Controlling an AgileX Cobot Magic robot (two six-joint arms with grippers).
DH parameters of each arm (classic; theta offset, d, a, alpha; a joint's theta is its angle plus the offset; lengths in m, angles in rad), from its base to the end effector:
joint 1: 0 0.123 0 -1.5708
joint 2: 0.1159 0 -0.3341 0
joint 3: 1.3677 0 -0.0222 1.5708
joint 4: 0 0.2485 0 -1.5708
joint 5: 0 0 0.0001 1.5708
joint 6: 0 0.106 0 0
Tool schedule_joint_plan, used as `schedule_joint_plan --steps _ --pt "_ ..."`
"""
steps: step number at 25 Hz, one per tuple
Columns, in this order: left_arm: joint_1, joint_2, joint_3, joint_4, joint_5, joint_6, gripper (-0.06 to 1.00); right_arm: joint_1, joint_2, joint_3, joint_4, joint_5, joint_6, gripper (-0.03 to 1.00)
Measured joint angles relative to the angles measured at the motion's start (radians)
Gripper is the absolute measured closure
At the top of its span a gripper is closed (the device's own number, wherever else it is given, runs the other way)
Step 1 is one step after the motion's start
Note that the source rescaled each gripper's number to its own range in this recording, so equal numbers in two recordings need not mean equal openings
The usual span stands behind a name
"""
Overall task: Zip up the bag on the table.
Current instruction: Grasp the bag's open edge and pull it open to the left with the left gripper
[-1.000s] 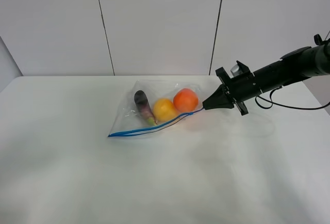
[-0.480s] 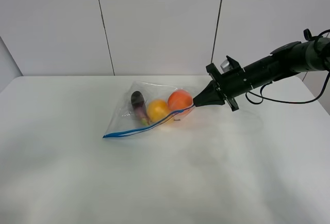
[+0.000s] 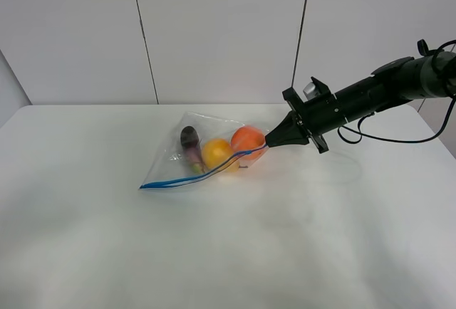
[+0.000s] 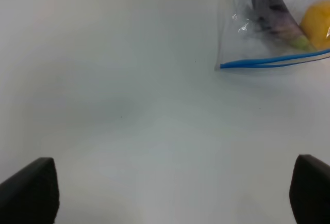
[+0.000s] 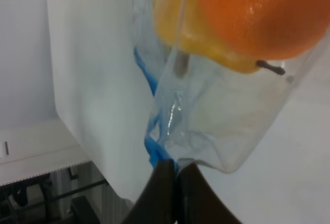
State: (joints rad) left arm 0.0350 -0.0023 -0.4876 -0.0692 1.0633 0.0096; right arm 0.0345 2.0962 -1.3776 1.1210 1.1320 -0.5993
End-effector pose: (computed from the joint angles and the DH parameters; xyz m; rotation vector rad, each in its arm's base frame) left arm -0.0420 -0.0079 0.2656 -0.0232 2.0553 -0.0554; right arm 0.4220 0.1011 0.2017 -0.0156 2.6981 1.4073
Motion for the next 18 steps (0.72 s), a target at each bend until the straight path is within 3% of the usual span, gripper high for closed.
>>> schedule_joint_plan --steps 11,18 --pt "0.0 0.013 -0.047 0.0 -0.031 0.0 -0.06 0.0 0.0 0.0 0.0 -0.003 0.0 0.97" --pt "0.0 0.307 -0.199 0.0 -0.13 0.0 -0.06 0.0 0.0 0.0 0.001 -0.007 0.0 0.97"
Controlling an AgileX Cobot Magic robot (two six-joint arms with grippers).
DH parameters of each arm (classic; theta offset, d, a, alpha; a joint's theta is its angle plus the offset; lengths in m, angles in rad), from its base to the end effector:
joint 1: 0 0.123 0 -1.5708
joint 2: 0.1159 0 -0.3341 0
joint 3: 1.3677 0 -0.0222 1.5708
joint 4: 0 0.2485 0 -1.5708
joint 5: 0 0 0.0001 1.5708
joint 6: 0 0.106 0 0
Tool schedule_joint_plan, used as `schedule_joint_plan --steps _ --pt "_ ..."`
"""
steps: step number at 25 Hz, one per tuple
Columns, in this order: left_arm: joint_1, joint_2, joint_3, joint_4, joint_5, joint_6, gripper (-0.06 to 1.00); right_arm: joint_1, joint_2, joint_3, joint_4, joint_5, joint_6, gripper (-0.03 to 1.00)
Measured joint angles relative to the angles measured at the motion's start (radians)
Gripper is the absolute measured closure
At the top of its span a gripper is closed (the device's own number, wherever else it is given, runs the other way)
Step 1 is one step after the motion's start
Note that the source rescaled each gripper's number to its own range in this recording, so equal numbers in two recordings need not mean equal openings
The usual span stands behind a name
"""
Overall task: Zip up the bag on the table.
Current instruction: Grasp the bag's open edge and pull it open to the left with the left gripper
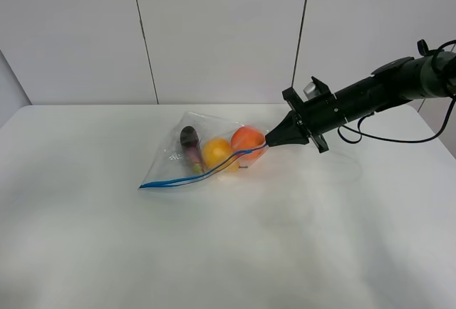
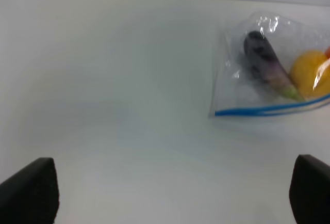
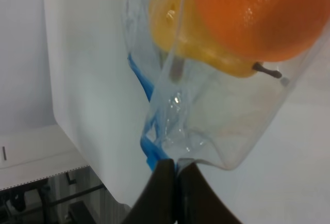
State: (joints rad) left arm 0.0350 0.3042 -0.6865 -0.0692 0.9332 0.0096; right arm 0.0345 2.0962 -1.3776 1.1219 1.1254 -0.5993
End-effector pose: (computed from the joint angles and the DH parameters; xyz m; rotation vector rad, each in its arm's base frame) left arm 0.0014 -0.0058 0.3442 -0.0328 2.0327 -0.0544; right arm 0.4226 0.1009 0.2015 -0.0107 2.6957 1.4010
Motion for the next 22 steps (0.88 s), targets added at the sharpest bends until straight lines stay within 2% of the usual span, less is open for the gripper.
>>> schedule_joint_plan --steps 3,7,10,15,18,22 --pt "0.0 0.169 -0.067 0.0 -0.068 0.016 -0.06 0.0 0.0 0.0 0.001 -0.002 0.002 0.97" --pt "0.0 0.395 -0.131 0.0 -0.142 0.158 -0.06 0.0 0.0 0.0 0.001 -0.002 0.003 0.97" --pt "0.0 0.537 -0.154 0.0 -0.19 0.345 -0.06 0.0 0.0 0.0 0.001 -0.003 0.003 0.97" --pt "0.0 0.726 -0.156 -0.005 -0.31 0.746 -0.06 0.0 0.0 0.0 0.001 -0.008 0.003 0.97" --pt "0.0 0.814 -0.157 -0.101 -0.372 0.939 -0.06 0.0 0.0 0.0 0.001 -0.009 0.003 0.97" --pt "-0.026 0.896 -0.157 -0.36 -0.398 1.185 -0.06 0.0 0.0 0.0 0.001 -0.01 0.003 0.97"
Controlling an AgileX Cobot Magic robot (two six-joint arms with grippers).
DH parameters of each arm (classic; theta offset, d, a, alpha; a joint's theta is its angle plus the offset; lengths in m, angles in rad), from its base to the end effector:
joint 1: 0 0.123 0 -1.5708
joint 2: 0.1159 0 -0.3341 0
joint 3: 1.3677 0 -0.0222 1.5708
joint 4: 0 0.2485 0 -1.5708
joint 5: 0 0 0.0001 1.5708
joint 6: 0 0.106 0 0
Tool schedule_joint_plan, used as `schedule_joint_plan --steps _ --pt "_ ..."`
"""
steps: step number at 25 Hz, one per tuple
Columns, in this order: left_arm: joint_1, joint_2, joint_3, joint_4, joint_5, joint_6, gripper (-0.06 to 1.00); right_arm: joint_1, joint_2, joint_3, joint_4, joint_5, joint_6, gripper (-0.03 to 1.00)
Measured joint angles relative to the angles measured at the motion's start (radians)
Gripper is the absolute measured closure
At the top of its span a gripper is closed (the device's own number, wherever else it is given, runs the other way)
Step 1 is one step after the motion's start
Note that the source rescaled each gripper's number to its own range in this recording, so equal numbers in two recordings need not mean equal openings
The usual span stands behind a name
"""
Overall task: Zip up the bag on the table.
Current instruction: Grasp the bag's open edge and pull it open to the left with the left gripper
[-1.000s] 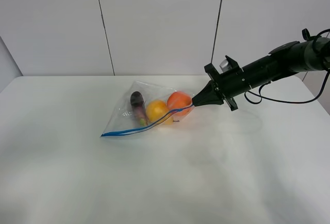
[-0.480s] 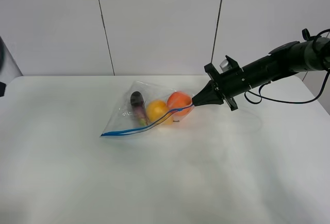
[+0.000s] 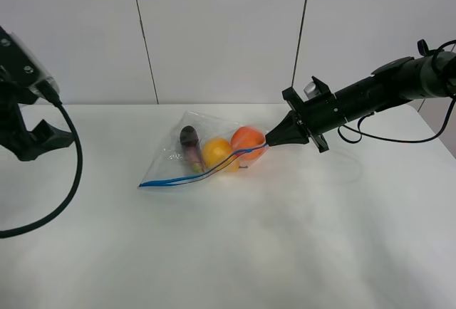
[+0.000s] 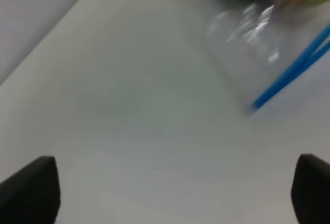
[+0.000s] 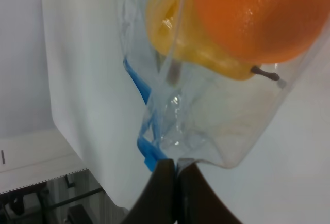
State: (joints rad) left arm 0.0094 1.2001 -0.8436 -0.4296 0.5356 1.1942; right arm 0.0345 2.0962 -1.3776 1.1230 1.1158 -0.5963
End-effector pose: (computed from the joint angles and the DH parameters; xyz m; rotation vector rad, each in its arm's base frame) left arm 0.2362 -0.0203 0.3299 1.0100 2.0878 0.1698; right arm 0.4235 0.1005 0.2012 0.0003 2.6933 1.3927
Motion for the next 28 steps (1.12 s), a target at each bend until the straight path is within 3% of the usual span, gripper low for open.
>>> schedule_joint_plan --steps 4,7,13,19,23,28 --pt "-0.105 0.061 0.0 -0.187 -0.005 0.228 -0.06 0.0 0.0 0.0 0.0 -0.003 0.007 0.97" --pt "-0.216 0.113 0.0 -0.265 -0.049 0.285 -0.06 0.0 0.0 0.0 0.0 -0.004 0.019 0.97" --pt "-0.472 0.229 0.0 -0.367 -0.255 0.298 -0.06 0.0 0.0 0.0 0.0 -0.006 0.023 0.97" --pt "-0.673 0.361 -0.005 -0.444 -0.574 0.301 -0.06 0.0 0.0 0.0 0.0 -0.006 0.023 0.97" --pt "-0.761 0.464 -0.013 -0.446 -0.76 0.301 -0.06 0.0 0.0 0.0 0.001 -0.006 0.026 0.97" --pt "-0.812 0.577 -0.074 -0.445 -0.895 0.245 -0.06 0.0 0.0 0.0 0.001 -0.006 0.034 0.97"
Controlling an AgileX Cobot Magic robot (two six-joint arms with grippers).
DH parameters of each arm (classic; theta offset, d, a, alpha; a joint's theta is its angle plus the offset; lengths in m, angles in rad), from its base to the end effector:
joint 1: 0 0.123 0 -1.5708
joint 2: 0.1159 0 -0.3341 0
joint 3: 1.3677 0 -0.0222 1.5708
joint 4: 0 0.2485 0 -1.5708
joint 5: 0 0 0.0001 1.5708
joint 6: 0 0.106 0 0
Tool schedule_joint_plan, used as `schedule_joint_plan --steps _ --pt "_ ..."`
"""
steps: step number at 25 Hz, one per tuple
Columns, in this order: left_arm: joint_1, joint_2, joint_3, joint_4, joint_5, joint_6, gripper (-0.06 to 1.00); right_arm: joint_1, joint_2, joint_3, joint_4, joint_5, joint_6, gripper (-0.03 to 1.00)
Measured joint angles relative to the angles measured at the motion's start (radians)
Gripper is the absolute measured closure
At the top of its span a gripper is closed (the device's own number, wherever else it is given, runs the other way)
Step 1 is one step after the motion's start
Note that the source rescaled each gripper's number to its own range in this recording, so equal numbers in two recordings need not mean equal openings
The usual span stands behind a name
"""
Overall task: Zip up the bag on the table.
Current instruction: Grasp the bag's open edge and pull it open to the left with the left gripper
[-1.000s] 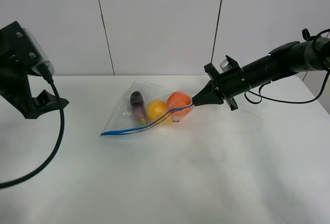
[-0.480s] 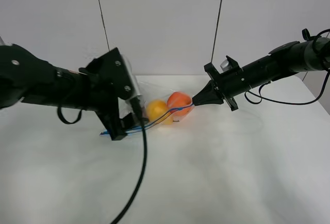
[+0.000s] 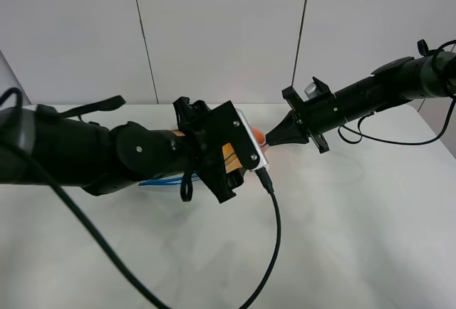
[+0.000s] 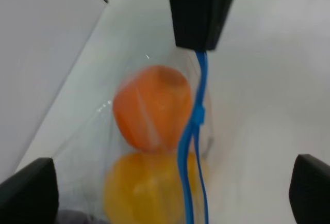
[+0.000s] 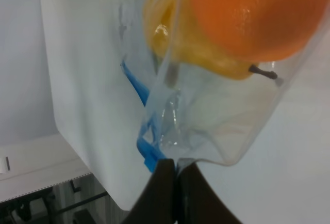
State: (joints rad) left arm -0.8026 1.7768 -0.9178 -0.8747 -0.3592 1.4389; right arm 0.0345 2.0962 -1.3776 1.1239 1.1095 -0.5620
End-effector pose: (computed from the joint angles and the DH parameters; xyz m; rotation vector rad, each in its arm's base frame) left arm 0.2894 -0.2585 0.2304 1.2163 1.6979 0.1628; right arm 0.4241 0.1003 0.2010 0.0514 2.7033 1.3962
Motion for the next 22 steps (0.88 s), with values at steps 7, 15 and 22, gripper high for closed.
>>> schedule_joint_plan --steps 7,15,22 --pt "-0.006 0.101 -0.075 0.138 -0.046 -0.172 -0.06 0.0 0.0 0.0 0.0 0.0 0.011 0.97" --pt "-0.006 0.203 -0.079 0.362 -0.143 -0.384 0.01 0.0 0.0 0.0 0.0 0.0 0.019 0.97" --pt "-0.006 0.275 -0.08 0.415 -0.296 -0.404 0.2 0.0 0.0 0.0 0.0 0.0 0.027 0.97"
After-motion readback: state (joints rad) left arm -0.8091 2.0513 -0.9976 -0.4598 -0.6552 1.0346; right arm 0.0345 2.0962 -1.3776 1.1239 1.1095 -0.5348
